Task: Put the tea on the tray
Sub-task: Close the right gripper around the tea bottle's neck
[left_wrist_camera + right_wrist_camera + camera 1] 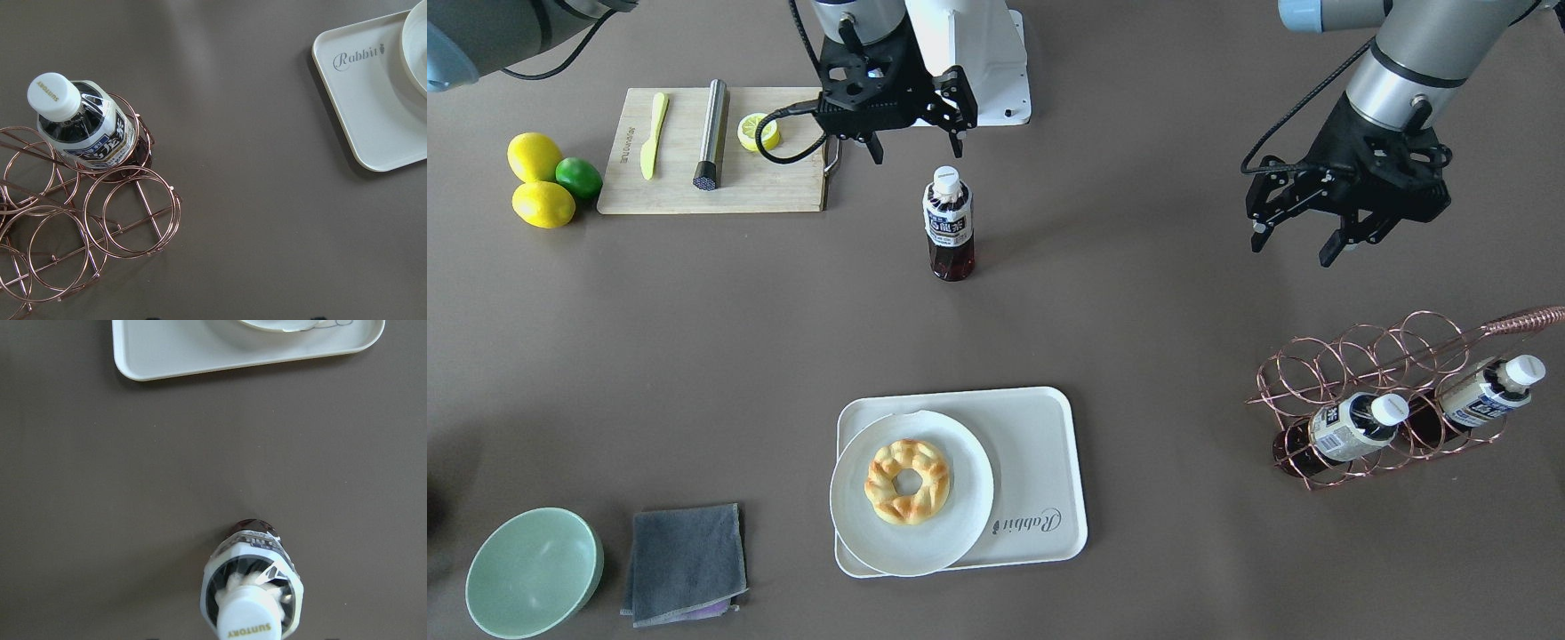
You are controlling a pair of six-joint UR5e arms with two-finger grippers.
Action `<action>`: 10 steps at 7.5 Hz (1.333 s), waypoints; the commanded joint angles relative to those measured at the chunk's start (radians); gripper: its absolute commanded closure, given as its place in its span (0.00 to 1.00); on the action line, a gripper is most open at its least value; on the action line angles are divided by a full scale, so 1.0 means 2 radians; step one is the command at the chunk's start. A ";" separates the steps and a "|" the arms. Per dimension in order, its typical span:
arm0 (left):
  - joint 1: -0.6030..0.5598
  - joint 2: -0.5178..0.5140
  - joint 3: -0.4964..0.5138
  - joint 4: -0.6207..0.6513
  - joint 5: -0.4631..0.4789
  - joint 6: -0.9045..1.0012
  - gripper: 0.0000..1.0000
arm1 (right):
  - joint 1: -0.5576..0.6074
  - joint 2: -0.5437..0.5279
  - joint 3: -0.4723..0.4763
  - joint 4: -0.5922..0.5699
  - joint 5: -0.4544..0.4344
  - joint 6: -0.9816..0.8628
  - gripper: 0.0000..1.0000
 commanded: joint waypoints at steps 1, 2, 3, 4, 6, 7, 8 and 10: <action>0.000 0.002 -0.001 -0.001 0.000 -0.002 0.19 | -0.005 0.004 -0.019 -0.001 -0.006 -0.002 0.31; 0.000 0.001 -0.002 -0.001 0.000 -0.005 0.18 | -0.005 0.004 -0.020 -0.001 -0.013 -0.007 0.35; 0.000 0.001 -0.001 -0.001 0.000 -0.008 0.18 | -0.004 0.003 -0.020 -0.001 -0.013 -0.007 0.40; 0.001 0.001 -0.001 -0.001 0.000 -0.008 0.18 | -0.003 0.002 -0.021 -0.001 -0.014 -0.008 0.52; 0.003 -0.002 -0.001 -0.002 0.000 -0.008 0.18 | 0.000 0.004 -0.020 -0.001 -0.014 -0.008 0.99; 0.003 -0.001 -0.001 -0.002 0.000 -0.008 0.18 | 0.003 0.005 -0.020 -0.001 -0.013 -0.009 1.00; 0.003 -0.001 -0.002 -0.002 0.000 -0.008 0.18 | 0.012 0.011 -0.020 -0.002 -0.009 -0.021 1.00; 0.001 0.039 -0.035 -0.002 0.000 -0.008 0.17 | 0.040 0.035 -0.027 -0.022 -0.007 -0.048 1.00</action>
